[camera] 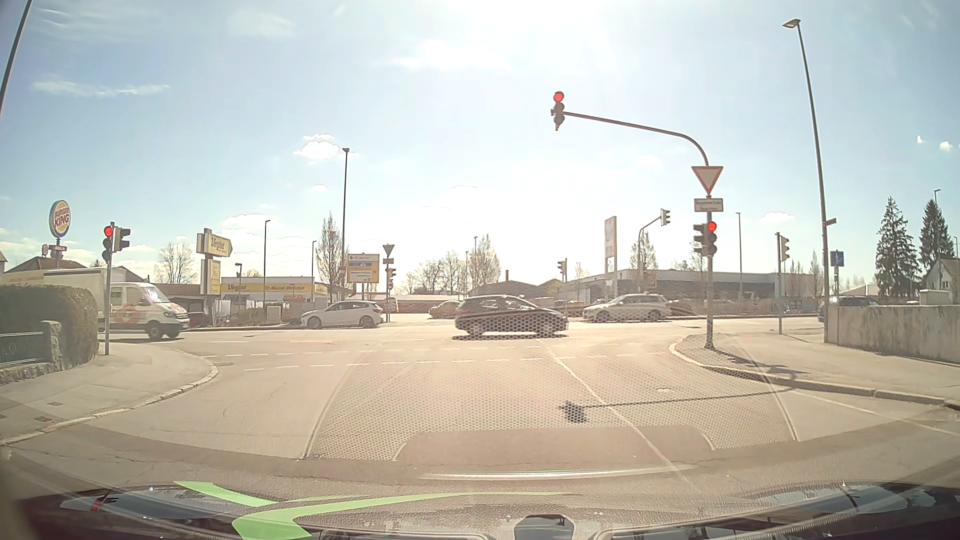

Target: Follow the waypoints while adhering to traffic rules and regulations

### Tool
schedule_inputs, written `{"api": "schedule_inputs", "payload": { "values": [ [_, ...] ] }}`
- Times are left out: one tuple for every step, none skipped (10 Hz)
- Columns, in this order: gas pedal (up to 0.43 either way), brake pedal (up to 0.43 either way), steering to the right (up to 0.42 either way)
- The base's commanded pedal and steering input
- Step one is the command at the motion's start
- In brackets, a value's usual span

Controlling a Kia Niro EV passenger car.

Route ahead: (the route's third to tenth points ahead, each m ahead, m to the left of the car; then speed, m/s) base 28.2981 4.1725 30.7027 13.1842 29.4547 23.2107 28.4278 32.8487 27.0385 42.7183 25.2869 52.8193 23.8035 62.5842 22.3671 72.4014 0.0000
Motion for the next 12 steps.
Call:
{"api": "schedule_inputs", "payload": {
  "values": [
    [0.000, 0.335, 0.000],
    [0.000, 0.335, 0.000],
    [0.000, 0.341, 0.000],
    [0.000, 0.335, 0.000],
    [0.000, 0.341, 0.000],
    [0.000, 0.335, 0.000],
    [0.000, 0.335, 0.000],
    [0.000, 0.335, 0.000],
    [0.000, 0.341, -0.001],
    [0.000, 0.335, 0.000],
    [0.000, 0.335, 0.000],
    [0.000, 0.341, 0.000]
  ]
}}
